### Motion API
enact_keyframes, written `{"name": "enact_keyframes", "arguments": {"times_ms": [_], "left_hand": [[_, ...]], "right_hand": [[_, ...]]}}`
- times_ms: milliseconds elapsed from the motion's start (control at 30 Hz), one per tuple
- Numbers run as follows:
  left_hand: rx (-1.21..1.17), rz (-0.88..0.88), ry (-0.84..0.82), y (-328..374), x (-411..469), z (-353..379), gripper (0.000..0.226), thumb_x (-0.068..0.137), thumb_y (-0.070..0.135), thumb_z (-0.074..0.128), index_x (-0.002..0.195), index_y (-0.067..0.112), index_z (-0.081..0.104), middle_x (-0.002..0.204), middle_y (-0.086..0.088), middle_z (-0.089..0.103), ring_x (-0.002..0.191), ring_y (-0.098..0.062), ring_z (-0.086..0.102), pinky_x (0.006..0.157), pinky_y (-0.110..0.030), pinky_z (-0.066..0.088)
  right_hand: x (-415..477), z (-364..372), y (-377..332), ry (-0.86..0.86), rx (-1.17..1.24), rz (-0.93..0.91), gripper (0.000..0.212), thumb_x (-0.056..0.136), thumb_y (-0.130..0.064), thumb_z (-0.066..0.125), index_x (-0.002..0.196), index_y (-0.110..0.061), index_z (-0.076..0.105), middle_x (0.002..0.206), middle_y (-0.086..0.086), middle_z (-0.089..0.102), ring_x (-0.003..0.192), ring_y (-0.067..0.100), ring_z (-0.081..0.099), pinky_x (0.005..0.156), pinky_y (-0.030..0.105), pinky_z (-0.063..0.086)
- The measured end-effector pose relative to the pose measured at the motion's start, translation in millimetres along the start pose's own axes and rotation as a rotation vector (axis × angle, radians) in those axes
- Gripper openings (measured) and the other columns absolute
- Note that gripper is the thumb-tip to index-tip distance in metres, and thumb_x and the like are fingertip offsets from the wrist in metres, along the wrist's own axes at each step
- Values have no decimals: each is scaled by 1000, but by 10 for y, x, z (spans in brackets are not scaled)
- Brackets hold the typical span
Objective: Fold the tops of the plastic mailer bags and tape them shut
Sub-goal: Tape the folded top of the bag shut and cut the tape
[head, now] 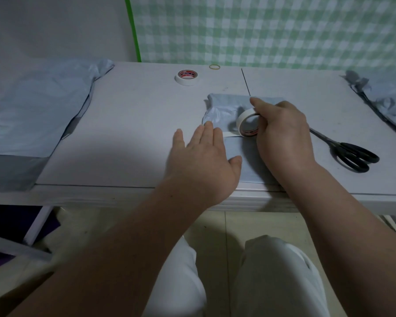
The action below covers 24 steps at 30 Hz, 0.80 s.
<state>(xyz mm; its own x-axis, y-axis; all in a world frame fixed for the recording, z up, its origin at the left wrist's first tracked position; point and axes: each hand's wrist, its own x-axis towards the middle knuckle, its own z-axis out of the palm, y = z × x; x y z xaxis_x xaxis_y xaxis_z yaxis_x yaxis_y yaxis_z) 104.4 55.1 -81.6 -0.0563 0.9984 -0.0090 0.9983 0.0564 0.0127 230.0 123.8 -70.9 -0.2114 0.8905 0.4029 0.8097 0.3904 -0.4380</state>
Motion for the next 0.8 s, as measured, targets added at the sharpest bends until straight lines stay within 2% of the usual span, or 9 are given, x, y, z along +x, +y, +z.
{"name": "enact_keyframes", "arguments": {"times_ms": [267,467,567,800], "left_hand": [[12,13,17,-7,7,3,67,97,52,16,152,14,3,161,-8,-1,148,-18,0,115,-53,-3],[17,16,28,32,10,0,61,95,56,12,151,33,7,160,-11,2,148,-23,2,114,-56,-5],[25,6,13,46,12,-5,60,94,58,9,151,37,6,160,-11,2,148,-24,1,113,-57,-6],[-6,-27,34,-24,-11,-8,62,94,59,6,150,32,13,161,-2,5,147,-24,-8,114,-57,-2]], "right_hand": [[-7,-71,-125,-96,-224,-74,51,93,0,39,141,-16,42,112,18,47,102,31,46,69,29,27],[-53,-61,-150,-78,-261,-75,51,95,-5,42,144,-20,36,114,15,44,107,30,42,69,31,31],[-67,-36,-137,-53,-300,-85,54,95,-5,42,145,-23,35,114,13,44,109,29,40,66,33,31],[-54,-8,-107,63,-372,-130,52,85,-1,48,134,-19,53,96,19,57,94,37,49,66,36,26]]}}
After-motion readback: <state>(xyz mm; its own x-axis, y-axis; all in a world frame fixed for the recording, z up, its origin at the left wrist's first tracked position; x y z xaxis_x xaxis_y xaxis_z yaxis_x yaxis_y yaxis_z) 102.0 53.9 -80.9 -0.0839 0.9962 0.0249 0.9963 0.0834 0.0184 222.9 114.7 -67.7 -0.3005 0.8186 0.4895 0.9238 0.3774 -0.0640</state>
